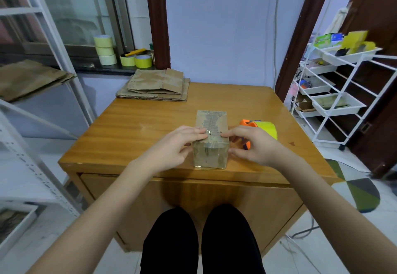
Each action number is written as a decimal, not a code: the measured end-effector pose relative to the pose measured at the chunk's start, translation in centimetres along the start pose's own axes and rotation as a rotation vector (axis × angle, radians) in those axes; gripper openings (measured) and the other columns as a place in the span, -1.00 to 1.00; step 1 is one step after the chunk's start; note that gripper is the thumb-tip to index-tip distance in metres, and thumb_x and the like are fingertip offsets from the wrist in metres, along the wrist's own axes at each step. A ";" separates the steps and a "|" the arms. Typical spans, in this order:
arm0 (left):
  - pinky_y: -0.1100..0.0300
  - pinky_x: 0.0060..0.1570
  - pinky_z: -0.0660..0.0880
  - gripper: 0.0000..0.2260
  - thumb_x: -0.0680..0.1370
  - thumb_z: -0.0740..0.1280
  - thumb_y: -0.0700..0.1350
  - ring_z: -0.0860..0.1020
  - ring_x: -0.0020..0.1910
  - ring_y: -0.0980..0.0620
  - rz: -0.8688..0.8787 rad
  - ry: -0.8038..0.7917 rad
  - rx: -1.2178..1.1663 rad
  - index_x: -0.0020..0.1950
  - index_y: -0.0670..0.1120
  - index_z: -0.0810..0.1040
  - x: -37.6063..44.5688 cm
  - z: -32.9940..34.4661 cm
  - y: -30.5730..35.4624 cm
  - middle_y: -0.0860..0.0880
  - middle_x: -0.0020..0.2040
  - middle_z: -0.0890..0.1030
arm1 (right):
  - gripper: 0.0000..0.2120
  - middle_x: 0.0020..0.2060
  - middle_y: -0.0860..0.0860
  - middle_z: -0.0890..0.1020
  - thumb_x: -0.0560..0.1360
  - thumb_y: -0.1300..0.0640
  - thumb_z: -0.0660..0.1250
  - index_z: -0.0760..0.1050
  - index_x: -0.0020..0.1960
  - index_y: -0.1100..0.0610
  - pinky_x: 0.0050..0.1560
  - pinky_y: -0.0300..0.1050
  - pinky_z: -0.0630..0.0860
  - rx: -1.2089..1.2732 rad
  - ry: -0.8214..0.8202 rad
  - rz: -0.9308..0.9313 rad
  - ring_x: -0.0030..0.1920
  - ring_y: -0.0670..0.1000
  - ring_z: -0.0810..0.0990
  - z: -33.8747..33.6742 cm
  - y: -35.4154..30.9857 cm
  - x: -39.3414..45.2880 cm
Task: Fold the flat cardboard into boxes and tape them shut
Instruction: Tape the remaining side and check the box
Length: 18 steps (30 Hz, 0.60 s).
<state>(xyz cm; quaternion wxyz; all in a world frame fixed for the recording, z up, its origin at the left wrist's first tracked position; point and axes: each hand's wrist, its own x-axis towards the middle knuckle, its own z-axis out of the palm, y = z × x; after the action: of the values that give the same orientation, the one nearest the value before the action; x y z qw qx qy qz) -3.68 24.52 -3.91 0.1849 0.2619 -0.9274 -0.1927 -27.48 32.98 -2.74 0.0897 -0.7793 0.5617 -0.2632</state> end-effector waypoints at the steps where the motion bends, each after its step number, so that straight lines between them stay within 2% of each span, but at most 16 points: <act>1: 0.08 0.41 0.28 -0.52 0.54 0.27 -0.36 0.25 0.42 0.15 0.005 -0.002 0.004 0.43 -0.03 0.41 0.1 0.2 0.0 0.10 0.42 0.38 | -0.64 -0.12 -0.06 0.57 0.41 0.24 0.48 0.57 0.20 0.14 -0.09 -0.15 0.52 0.016 0.003 0.004 -0.13 -0.16 0.54 0.2 0.2 0.0; 4: 0.07 0.39 0.31 -0.55 0.54 0.31 -0.31 0.27 0.40 0.14 0.001 0.024 0.032 0.41 -0.03 0.42 0.2 0.5 0.0 0.10 0.41 0.40 | -0.67 -0.23 -0.13 0.53 0.37 0.24 0.50 0.59 0.12 0.17 -0.12 -0.21 0.49 0.021 0.013 0.020 -0.20 -0.16 0.52 0.7 0.0 0.2; 10: 0.03 0.34 0.37 -0.55 0.54 0.33 -0.28 0.30 0.36 0.13 -0.004 0.026 0.036 0.40 -0.01 0.43 0.2 0.1 0.1 0.11 0.40 0.41 | -0.69 -0.24 -0.05 0.58 0.40 0.12 0.52 0.58 0.10 0.15 -0.16 -0.30 0.47 0.086 -0.003 0.069 -0.21 -0.11 0.56 0.7 0.2 0.8; 14: 0.03 0.32 0.39 -0.55 0.54 0.33 -0.26 0.31 0.34 0.13 -0.012 0.012 0.048 0.41 0.00 0.42 0.3 -0.1 0.0 0.12 0.40 0.41 | -0.72 -0.24 -0.03 0.61 0.43 0.03 0.48 0.56 0.07 0.14 -0.12 -0.09 0.53 -0.017 -0.012 0.049 -0.17 -0.02 0.60 0.8 -0.2 1.3; 18: 0.03 0.32 0.39 -0.57 0.55 0.33 -0.25 0.31 0.34 0.13 -0.010 0.014 0.041 0.41 0.00 0.42 0.2 -0.2 -0.2 0.11 0.40 0.41 | -0.71 -0.24 -0.14 0.58 0.44 0.03 0.46 0.56 0.04 0.19 -0.08 -0.03 0.55 0.093 0.013 0.092 -0.16 -0.01 0.60 1.1 0.1 1.0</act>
<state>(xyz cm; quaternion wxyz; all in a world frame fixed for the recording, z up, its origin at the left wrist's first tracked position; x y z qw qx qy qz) -3.72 24.19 -3.80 0.1852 0.2716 -0.9285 -0.1726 -26.74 31.81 -3.43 0.1343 -0.7458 0.5846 -0.2897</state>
